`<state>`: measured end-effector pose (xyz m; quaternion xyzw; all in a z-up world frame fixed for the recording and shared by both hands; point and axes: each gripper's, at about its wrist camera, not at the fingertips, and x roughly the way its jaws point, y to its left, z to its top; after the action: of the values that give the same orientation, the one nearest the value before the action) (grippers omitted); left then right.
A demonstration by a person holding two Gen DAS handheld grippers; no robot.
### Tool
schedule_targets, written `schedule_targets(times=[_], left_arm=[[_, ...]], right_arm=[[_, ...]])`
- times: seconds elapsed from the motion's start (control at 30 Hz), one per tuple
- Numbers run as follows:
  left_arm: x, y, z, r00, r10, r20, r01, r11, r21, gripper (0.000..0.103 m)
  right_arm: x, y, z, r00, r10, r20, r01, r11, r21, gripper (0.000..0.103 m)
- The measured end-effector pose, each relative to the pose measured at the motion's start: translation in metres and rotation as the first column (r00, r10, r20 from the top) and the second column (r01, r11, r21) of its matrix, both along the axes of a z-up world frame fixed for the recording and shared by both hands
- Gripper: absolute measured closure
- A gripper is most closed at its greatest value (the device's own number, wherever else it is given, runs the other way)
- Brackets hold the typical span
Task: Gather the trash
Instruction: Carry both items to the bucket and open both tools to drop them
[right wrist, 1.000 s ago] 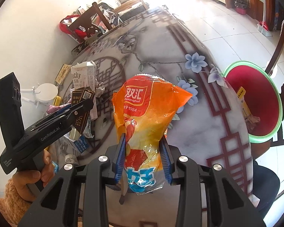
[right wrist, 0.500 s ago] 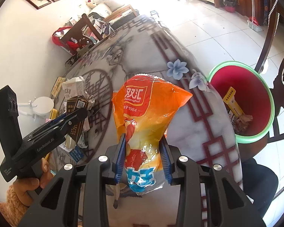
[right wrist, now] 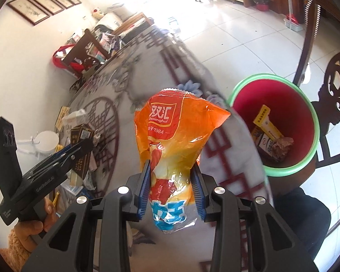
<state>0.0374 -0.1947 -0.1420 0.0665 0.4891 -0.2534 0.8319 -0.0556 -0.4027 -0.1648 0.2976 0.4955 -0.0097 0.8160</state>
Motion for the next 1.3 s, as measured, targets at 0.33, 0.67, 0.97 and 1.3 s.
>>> schedule_targets(times=[0.33,0.67,0.97,1.3], left_arm=[[0.003,-0.037,-0.006,0.998,-0.061,-0.023,0.061,0.998,0.006,0.056],[0.002,-0.069,-0.009,0.994,-0.109,-0.022,0.109,0.994,0.018,0.056],[0.001,-0.107,-0.013,0.984,-0.177,-0.026,0.177,0.984,0.011,0.056],[-0.007,-0.2,-0.014,0.934,-0.358,-0.003,0.358,0.933,-0.023,0.056]], right_arm=[[-0.008,-0.052,-0.014,0.994,-0.108,-0.035,0.107,0.994,-0.023,0.07],[-0.004,-0.104,-0.033,0.981,-0.184,-0.063,0.178,0.98,-0.093,0.068],[-0.011,-0.138,-0.04,0.964,-0.26,-0.056,0.253,0.961,-0.113,0.043],[-0.048,-0.161,-0.036,0.931,-0.358,-0.064,0.347,0.927,-0.14,0.043]])
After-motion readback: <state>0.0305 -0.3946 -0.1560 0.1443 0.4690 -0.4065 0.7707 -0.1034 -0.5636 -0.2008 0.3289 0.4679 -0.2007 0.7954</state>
